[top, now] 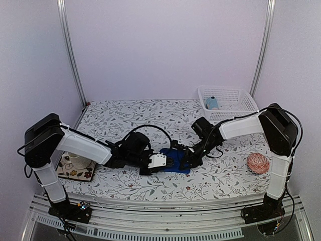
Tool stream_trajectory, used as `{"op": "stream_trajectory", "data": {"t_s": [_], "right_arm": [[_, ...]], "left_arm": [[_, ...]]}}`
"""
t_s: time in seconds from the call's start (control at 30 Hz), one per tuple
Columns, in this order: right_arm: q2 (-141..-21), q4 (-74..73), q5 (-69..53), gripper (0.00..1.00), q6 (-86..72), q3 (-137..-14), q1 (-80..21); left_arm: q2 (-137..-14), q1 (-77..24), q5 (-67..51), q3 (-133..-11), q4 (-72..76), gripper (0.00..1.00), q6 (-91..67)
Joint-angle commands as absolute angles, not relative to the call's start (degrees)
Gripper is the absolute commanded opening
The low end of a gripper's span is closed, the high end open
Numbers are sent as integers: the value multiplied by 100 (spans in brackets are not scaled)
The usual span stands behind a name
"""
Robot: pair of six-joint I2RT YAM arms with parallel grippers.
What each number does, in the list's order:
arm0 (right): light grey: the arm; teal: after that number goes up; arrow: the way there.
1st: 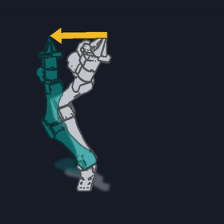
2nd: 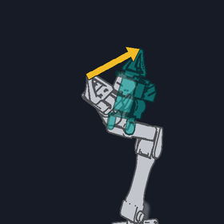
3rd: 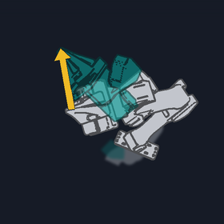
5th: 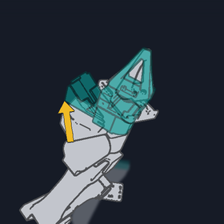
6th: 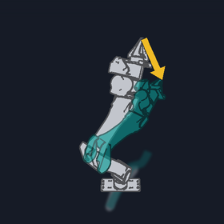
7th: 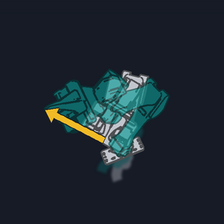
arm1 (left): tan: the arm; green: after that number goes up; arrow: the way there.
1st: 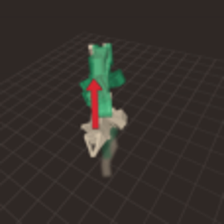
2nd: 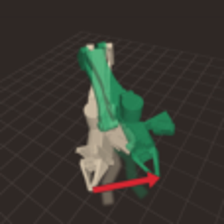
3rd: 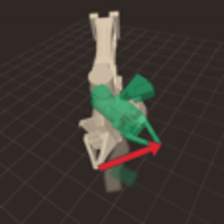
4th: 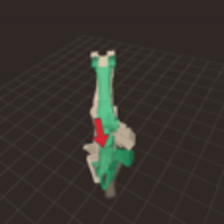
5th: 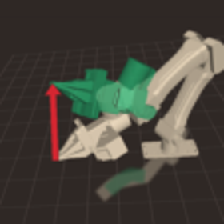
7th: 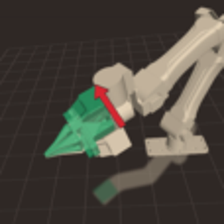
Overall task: Roll the towels
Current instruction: Roll the towel at the center of the board.
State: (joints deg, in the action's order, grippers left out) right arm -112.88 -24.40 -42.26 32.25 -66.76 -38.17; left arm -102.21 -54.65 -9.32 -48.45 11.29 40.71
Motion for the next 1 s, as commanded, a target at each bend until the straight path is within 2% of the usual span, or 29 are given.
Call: {"op": "stream_trajectory", "data": {"t_s": [0.0, 0.07, 0.17, 0.37, 0.4, 0.5, 0.7, 0.97], "right_arm": [[-11473, -2896, -3578, 33, 3212, -6588, -3698], [-11342, -2867, -3508, 40, 3213, -6565, -3678], [-11162, -2823, -3441, 45, 3202, -6572, -3622], [-10698, -2673, -3049, 54, 3277, -6532, -3595], [-10606, -2604, -2949, 62, 3286, -6507, -3595], [-10326, -2427, -2821, 72, 3370, -6390, -3595], [-9585, -1679, -2813, 76, 3775, -5764, -3599], [-8813, -790, -2403, 77, 4709, -4794, -3932]], "left_arm": [[-10507, -5445, -1197, -5258, 374, 20, 4014], [-10632, -5367, -1484, -5478, 22, 12, 3950], [-10792, -5239, -1806, -5716, -349, 7, 3874], [-11014, -4956, -2543, -6072, -834, 7, 3735], [-11059, -4912, -2668, -6132, -908, 7, 3695], [-11207, -4792, -2857, -6310, -1089, 7, 3620], [-11626, -4509, -3288, -6780, -1448, 7, 3385], [-12133, -4247, -3744, -7521, -2085, 7, 3002]]}}
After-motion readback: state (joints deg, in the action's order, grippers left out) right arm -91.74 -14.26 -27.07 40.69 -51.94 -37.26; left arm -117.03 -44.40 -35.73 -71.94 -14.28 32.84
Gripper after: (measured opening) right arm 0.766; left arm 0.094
